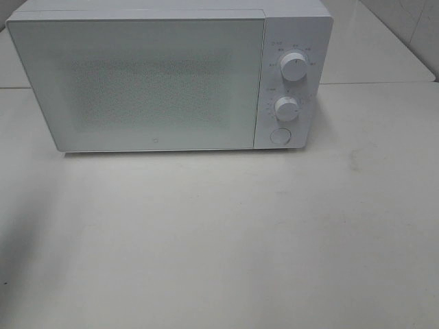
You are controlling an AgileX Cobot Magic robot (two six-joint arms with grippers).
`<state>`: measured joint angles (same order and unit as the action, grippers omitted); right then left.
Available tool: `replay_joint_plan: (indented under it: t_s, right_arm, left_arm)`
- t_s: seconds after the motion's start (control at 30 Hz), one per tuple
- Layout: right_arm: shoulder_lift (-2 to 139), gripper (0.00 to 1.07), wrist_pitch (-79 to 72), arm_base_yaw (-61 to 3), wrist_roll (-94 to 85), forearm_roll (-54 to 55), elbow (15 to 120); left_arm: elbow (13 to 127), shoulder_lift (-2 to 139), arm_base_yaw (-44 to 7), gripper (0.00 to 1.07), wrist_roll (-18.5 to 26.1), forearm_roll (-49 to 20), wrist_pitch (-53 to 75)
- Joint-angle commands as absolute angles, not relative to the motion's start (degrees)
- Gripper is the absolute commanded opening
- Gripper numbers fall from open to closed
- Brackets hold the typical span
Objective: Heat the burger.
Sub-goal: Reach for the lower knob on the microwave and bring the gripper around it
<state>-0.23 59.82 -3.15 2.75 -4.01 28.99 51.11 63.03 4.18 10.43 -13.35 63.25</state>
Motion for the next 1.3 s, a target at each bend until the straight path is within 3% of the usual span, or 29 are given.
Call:
replay_joint_plan:
  t_s: [0.03, 0.53, 0.67, 0.83, 1.3]
  right_arm:
    - [-1.83, 0.76, 59.42, -2.81, 2.81, -3.95, 29.05]
    - [-1.83, 0.76, 59.42, -2.81, 2.81, -3.95, 29.05]
    - [-1.83, 0.76, 59.42, -2.81, 2.81, -3.95, 29.05]
    - [-1.83, 0.76, 59.42, -2.81, 2.81, -3.95, 29.05]
    - [-1.83, 0.76, 59.42, -2.81, 2.81, -3.95, 29.05]
  left_arm:
    - [48.82, 59.47, 4.24, 0.98, 9.85, -13.06, 63.88]
    - [32.72, 39.19, 4.24, 0.98, 9.63, -10.43, 61.76]
    - [28.3, 31.34, 4.24, 0.98, 6.02, -9.68, 59.59]
    - [28.48, 24.87, 4.24, 0.98, 3.78, -7.22, 59.53]
    - [28.48, 0.4, 4.24, 0.98, 4.07, -5.61, 59.53]
